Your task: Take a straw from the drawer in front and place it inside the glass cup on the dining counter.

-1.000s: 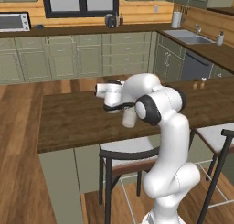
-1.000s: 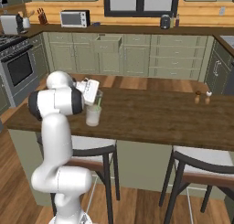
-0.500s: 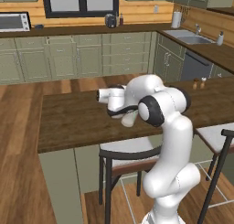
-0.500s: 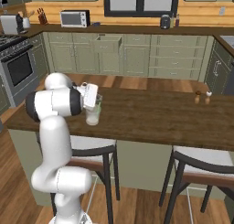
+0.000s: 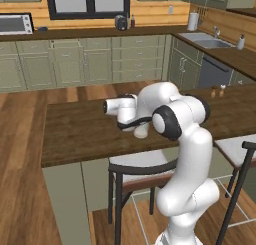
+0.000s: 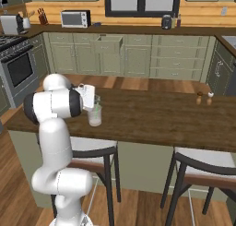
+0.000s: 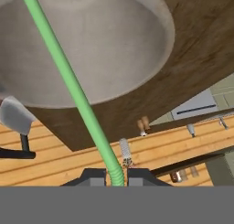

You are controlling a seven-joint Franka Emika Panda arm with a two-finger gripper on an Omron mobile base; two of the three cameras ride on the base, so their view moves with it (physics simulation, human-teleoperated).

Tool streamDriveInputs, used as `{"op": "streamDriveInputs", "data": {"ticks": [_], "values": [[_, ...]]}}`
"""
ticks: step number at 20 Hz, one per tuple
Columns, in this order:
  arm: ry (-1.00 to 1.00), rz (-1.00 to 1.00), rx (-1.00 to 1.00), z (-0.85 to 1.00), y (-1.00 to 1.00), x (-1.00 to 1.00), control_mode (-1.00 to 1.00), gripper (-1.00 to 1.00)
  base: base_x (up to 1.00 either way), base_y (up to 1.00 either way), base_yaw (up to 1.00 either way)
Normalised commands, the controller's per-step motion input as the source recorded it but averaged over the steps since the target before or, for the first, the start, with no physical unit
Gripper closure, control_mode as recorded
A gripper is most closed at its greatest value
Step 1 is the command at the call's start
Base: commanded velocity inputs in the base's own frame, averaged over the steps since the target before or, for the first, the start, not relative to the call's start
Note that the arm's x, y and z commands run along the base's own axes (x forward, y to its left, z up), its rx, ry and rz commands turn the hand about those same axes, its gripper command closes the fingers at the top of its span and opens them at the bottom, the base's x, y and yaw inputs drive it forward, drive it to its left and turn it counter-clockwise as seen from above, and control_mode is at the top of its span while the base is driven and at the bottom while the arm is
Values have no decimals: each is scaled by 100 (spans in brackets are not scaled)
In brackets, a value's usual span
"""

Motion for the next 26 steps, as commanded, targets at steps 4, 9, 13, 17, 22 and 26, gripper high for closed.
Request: {"op": "streamDriveInputs", "data": {"ticks": [4, 9, 13, 17, 22, 26], "values": [[0, 4, 0, 0, 26, 0, -100, -100, 0, 0, 0], [0, 2, 1, 0, 10, 0, -100, -100, 0, 0, 0], [0, 4, 9, 0, 0, 0, -100, -100, 0, 0, 0], [5, 5, 15, 0, 0, 0, -100, -100, 0, 0, 0], [9, 7, 20, 0, 0, 0, -100, -100, 0, 0, 0], [18, 7, 24, 0, 0, 0, -100, -100, 0, 0, 0]]}}
